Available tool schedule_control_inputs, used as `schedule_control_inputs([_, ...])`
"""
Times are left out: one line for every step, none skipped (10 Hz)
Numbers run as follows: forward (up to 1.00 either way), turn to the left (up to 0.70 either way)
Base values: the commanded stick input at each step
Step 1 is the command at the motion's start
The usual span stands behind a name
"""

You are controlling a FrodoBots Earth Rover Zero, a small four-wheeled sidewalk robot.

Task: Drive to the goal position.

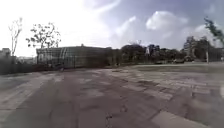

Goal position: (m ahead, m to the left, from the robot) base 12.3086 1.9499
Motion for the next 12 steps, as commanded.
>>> schedule_control_inputs([0.85, 0.00])
schedule_control_inputs([0.85, 0.00])
schedule_control_inputs([0.85, 0.00])
schedule_control_inputs([0.85, 0.00])
schedule_control_inputs([0.85, 0.00])
schedule_control_inputs([0.85, 0.25])
schedule_control_inputs([0.85, 0.34])
schedule_control_inputs([0.85, 0.14])
schedule_control_inputs([0.85, 0.04])
schedule_control_inputs([0.85, 0.00])
schedule_control_inputs([0.85, 0.00])
schedule_control_inputs([0.85, 0.00])
